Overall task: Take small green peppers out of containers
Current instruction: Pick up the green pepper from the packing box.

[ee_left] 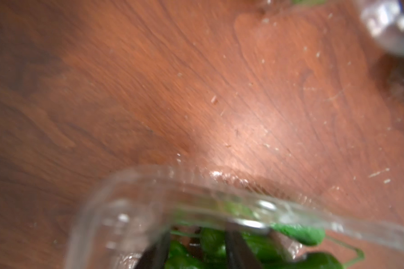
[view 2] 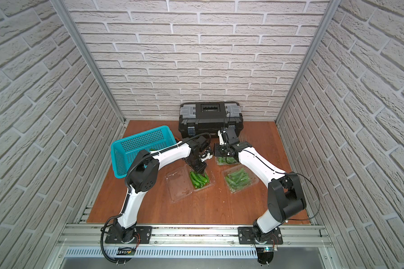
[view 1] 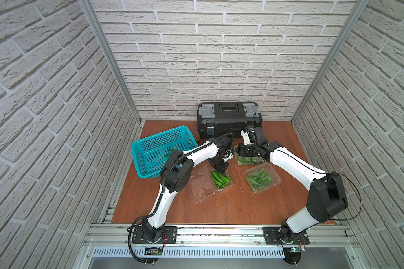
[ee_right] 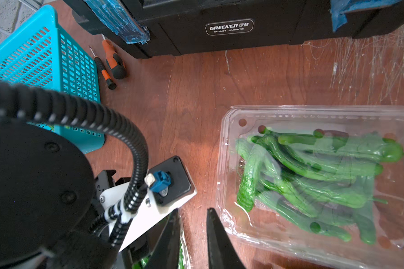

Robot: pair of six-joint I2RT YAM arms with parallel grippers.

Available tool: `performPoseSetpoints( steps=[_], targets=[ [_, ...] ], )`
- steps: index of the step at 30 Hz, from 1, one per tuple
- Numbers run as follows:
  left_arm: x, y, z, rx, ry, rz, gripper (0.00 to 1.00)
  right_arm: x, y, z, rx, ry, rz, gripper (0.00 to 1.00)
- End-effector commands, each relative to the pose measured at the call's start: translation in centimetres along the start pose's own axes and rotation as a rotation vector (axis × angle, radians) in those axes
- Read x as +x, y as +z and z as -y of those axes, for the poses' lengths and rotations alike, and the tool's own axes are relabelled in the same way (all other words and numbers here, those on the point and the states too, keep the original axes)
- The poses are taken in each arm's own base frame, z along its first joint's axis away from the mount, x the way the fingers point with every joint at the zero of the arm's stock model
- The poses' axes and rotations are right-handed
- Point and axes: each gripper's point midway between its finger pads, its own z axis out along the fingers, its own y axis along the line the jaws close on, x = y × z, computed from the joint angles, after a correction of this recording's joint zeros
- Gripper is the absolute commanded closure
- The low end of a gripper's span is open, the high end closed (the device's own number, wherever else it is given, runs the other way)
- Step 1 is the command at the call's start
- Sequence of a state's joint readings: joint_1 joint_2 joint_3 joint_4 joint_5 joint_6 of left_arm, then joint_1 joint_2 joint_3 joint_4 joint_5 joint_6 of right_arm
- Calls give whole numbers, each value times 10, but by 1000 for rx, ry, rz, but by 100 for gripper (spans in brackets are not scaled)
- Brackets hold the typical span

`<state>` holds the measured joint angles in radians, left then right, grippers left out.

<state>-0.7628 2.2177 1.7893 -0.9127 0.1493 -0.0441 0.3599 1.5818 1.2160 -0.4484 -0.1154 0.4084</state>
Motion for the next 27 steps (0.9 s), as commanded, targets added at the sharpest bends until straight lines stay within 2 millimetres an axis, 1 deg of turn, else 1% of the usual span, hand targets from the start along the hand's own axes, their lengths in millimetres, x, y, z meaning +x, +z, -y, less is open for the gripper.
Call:
performPoseSetpoints(
  steps=[1, 4, 6, 12, 15, 18, 21, 24, 26, 27],
  targets=[
    [-7, -3, -2, -25, 4, 11, 79, -7, -9, -2, -8, -1, 43, 77],
    [-16, -11, -2, -25, 4, 51, 94, -6, -8, -2, -9, 6, 42, 77],
    [-22, -16, -2, -19, -5, 77, 100, -6, -7, -1, -8, 13, 39, 77],
    [-37, -36, -2, 12, -34, 184, 100, -5, -6, -2, -7, 16, 29, 77],
    [-42, -51, 1, 15, -27, 245, 100, -3, -4, -2, -8, 16, 20, 77],
    [-46, -73, 4, 16, -19, 334, 100, -3, -2, -2, -9, 22, 15, 77],
    [-47, -95, 1, 15, -40, 428, 100, -3, 0, -3, -16, 27, 9, 78],
    [-47, -123, -10, 25, -105, 557, 100, -5, 0, -7, -33, 26, 8, 78],
    [-47, -145, -23, 45, -171, 667, 100, -6, 0, -12, -50, 22, 6, 78],
    [-46, -159, -27, 58, -196, 723, 100, -7, 0, -14, -61, 15, 6, 78]
  ],
)
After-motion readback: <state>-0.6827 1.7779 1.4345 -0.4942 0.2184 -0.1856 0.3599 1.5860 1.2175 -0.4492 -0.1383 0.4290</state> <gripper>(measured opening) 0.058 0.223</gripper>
